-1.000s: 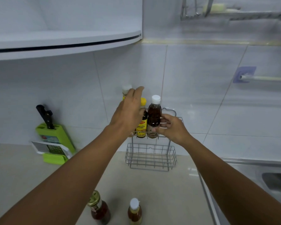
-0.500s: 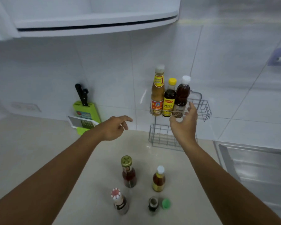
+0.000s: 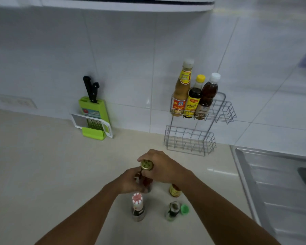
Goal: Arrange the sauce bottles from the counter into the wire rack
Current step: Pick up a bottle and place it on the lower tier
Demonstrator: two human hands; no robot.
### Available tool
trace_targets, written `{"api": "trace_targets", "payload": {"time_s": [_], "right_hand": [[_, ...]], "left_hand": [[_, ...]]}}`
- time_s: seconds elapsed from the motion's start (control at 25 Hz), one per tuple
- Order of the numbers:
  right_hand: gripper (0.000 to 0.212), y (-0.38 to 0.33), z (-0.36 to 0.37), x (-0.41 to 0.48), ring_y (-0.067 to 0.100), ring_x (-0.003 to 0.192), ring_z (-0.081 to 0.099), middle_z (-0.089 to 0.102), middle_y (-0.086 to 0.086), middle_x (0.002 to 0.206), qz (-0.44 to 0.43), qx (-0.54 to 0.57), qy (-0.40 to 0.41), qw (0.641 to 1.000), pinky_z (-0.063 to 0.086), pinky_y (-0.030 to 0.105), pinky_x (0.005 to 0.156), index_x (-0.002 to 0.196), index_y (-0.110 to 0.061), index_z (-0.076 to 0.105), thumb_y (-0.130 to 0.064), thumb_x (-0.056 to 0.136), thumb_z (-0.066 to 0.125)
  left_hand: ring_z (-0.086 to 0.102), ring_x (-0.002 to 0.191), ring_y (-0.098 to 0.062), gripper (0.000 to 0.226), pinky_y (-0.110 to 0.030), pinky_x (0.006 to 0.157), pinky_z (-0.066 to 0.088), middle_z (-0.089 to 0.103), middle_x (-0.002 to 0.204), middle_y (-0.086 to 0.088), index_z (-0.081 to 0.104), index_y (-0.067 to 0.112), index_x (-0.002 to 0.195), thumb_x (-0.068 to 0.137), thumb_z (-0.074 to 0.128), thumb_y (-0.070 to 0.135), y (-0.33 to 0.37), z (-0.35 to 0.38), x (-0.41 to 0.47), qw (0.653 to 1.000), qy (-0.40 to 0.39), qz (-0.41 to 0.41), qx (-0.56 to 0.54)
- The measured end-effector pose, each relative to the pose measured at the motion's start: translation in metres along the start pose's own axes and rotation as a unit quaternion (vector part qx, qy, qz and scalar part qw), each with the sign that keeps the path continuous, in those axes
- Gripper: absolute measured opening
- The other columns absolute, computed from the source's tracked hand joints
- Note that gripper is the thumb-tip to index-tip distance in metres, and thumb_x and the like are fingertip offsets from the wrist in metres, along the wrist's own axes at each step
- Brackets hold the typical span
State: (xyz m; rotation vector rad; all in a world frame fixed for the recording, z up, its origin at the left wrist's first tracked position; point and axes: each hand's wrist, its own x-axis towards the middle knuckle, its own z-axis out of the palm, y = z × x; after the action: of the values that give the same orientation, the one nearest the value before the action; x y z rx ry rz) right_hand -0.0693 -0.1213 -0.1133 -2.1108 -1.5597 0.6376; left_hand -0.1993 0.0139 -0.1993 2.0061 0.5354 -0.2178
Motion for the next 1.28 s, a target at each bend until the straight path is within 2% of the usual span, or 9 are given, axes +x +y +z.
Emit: {"api": "trace_targets", "payload": {"time_s": [0.12, 0.24, 0.44, 0.64, 0.8, 1.0, 1.08, 1.16, 1.28], "right_hand": [[0.043, 0.005, 0.005, 0.001, 0.017, 0.108, 0.054, 0.058, -0.003, 0.114, 0.004, 0.005, 0.035, 0.999, 0.047, 0.031, 0.093, 0.128, -0.026, 0.065, -0.026, 0.086, 0.073], [0.039, 0.007, -0.002, -0.007, 0.008, 0.095, 0.055, 0.059, -0.009, 0.106, 0.009, 0.040, 0.097, 0.994, 0.047, 0.026, 0.083, 0.120, -0.027, 0.069, -0.030, 0.082, 0.078], [0.026, -0.013, -0.072, -0.024, 0.009, 0.084, 0.063, 0.064, -0.010, 0.096, 0.001, 0.051, 0.118, 0.992, 0.058, 0.034, 0.070, 0.100, -0.031, 0.059, -0.042, 0.080, 0.074], [0.024, -0.029, -0.115, -0.026, 0.022, 0.070, 0.060, 0.065, 0.006, 0.079, -0.080, -0.104, 0.153, 0.979, 0.053, 0.046, 0.062, 0.111, -0.026, 0.051, -0.035, 0.101, 0.033], [0.030, -0.019, -0.131, -0.035, 0.021, 0.064, 0.057, 0.061, 0.009, 0.069, -0.134, -0.038, 0.153, 0.978, 0.050, 0.046, 0.057, 0.115, -0.025, 0.059, -0.023, 0.096, 0.035], [0.035, -0.025, -0.142, -0.046, 0.026, 0.058, 0.057, 0.062, 0.013, 0.067, -0.234, -0.020, 0.171, 0.957, 0.046, 0.041, 0.052, 0.115, -0.004, 0.065, -0.014, 0.093, 0.038], [0.034, -0.019, -0.152, -0.044, 0.027, 0.067, 0.060, 0.064, 0.012, 0.074, -0.241, -0.056, 0.158, 0.956, 0.048, 0.042, 0.058, 0.118, -0.009, 0.063, -0.016, 0.096, 0.039], [0.033, -0.011, -0.161, -0.040, 0.025, 0.085, 0.060, 0.066, 0.012, 0.091, -0.161, -0.058, 0.178, 0.969, 0.052, 0.045, 0.070, 0.120, -0.020, 0.061, -0.024, 0.099, 0.036], [0.040, -0.002, -0.166, -0.030, 0.018, 0.097, 0.063, 0.065, 0.009, 0.117, -0.004, 0.033, 0.197, 0.980, 0.059, 0.043, 0.078, 0.120, -0.023, 0.064, -0.031, 0.100, 0.031]], "left_hand": [[0.071, 0.090, -0.010, 0.051, -0.041, 0.089, 0.058, 0.076, 0.095, 0.005, 0.068, 0.033, 0.094, 0.051, 0.094, 0.033, -0.011, 0.016, 0.008, 0.999, 0.020, 0.006, -0.036], [0.067, 0.078, -0.002, 0.046, -0.038, 0.079, 0.060, 0.073, 0.088, 0.007, 0.068, 0.033, 0.094, 0.056, 0.086, 0.014, 0.002, 0.014, 0.007, 0.996, 0.067, 0.039, -0.050], [0.064, 0.070, -0.014, 0.042, -0.035, 0.059, 0.054, 0.067, 0.084, -0.008, 0.068, 0.018, 0.096, 0.059, 0.077, 0.000, 0.049, -0.031, -0.003, 0.986, 0.032, 0.154, -0.064], [0.065, 0.072, -0.014, 0.042, -0.031, 0.068, 0.052, 0.069, 0.078, 0.000, 0.068, 0.015, 0.092, 0.053, 0.070, -0.003, 0.120, -0.069, -0.013, 0.982, -0.117, 0.137, -0.052], [0.058, 0.059, -0.027, 0.043, -0.030, 0.061, 0.049, 0.062, 0.070, -0.017, 0.061, 0.003, 0.090, 0.050, 0.058, -0.012, 0.147, -0.078, -0.022, 0.935, -0.319, 0.076, -0.139], [0.058, 0.058, -0.025, 0.052, -0.031, 0.059, 0.047, 0.061, 0.069, -0.016, 0.052, -0.003, 0.100, 0.048, 0.051, -0.010, 0.158, -0.074, -0.025, 0.861, -0.446, 0.043, -0.239], [0.059, 0.057, -0.025, 0.042, -0.033, 0.061, 0.049, 0.063, 0.068, -0.012, 0.057, 0.000, 0.092, 0.051, 0.059, -0.009, 0.167, -0.074, -0.025, 0.915, -0.355, 0.068, -0.179], [0.062, 0.063, -0.019, 0.031, -0.036, 0.064, 0.054, 0.066, 0.069, 0.000, 0.063, 0.018, 0.078, 0.052, 0.073, 0.004, 0.180, -0.066, -0.023, 0.988, -0.116, 0.088, -0.051], [0.060, 0.067, -0.018, 0.036, -0.032, 0.061, 0.051, 0.062, 0.069, 0.009, 0.051, 0.033, 0.080, 0.051, 0.071, 0.039, 0.193, -0.044, -0.022, 0.953, 0.197, 0.114, 0.199]]}}
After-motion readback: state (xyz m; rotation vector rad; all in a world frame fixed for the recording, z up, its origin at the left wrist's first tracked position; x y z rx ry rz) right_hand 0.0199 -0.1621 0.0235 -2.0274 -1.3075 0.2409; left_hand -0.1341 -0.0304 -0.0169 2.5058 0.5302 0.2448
